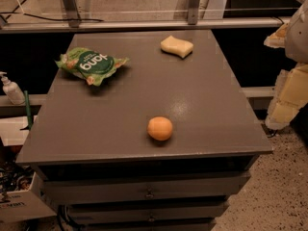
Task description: Pick sponge
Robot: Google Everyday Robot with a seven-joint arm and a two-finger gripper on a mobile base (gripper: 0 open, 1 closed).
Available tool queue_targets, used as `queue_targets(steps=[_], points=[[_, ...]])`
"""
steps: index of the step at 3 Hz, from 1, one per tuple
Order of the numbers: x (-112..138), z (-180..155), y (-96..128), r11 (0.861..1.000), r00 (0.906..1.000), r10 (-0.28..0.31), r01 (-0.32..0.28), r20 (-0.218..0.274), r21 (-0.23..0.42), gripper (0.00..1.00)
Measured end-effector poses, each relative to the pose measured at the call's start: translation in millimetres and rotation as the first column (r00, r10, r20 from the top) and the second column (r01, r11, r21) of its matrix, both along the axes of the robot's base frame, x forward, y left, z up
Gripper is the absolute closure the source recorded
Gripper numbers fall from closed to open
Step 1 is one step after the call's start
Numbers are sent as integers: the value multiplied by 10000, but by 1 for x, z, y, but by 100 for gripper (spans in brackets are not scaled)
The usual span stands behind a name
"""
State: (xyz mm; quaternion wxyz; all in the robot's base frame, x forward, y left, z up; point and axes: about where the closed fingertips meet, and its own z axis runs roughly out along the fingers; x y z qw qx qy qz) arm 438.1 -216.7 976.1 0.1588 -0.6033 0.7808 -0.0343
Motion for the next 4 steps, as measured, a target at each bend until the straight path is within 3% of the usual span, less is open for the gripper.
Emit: queue_targets(steps=[2, 3, 4], points=[[5, -2, -1, 9994, 10000, 28, -29, 10, 354, 0], [32, -21, 4, 9919, 9998, -75, 54, 164, 1269, 0], [83, -45, 24, 9680, 9979, -273, 119, 584, 2506, 0]])
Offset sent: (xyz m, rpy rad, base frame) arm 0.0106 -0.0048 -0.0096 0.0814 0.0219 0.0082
